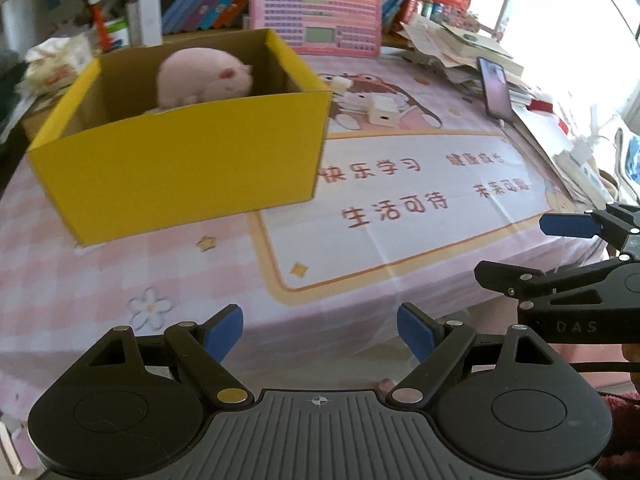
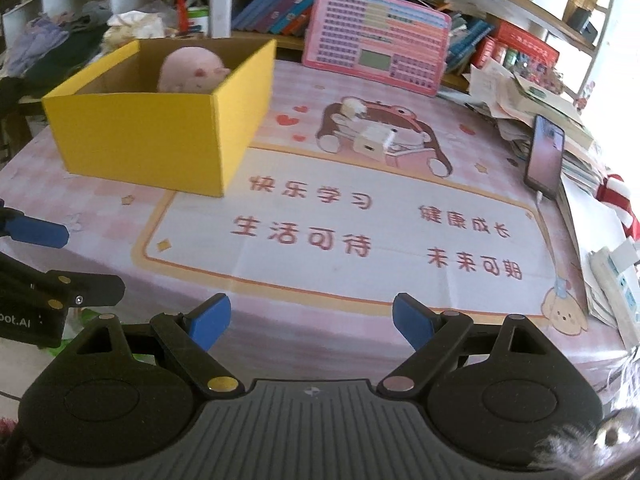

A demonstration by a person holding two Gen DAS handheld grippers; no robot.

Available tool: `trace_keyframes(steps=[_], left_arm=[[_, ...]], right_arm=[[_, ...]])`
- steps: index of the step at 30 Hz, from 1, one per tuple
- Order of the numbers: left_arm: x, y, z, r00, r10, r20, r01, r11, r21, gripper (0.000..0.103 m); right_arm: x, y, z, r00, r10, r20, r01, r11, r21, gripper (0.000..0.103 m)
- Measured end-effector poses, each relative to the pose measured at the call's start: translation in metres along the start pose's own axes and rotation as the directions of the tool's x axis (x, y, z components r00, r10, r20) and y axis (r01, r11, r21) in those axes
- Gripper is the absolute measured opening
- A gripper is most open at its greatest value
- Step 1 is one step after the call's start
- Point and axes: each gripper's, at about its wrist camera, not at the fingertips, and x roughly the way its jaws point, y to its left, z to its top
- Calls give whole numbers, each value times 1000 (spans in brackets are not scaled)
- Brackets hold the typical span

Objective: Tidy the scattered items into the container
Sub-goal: 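Withdraw both grippers up and away from the yellow box, then move both grippers toward the two white chargers on the mat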

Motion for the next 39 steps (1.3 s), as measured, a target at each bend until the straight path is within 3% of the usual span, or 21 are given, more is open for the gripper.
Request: trace_keyframes(steps=[14, 22, 29, 39], left_arm=[[56, -59, 43, 997, -68, -42, 70, 996, 50, 87], [91, -100, 81, 996, -91, -24, 93, 991, 94, 87], [108, -117, 116, 998, -62, 8, 61, 993, 101, 87], [137, -126, 170, 996, 51, 76, -57, 995, 78, 86]], right_arm=[[33, -76, 14, 998, -32, -45, 33, 999, 25, 88], [58, -131, 33, 998, -39, -46, 41, 998, 45, 88], [76, -175, 53, 1000, -18, -14, 19, 996, 82, 88], [112, -213, 91, 996, 63, 57, -70, 988, 137, 88]])
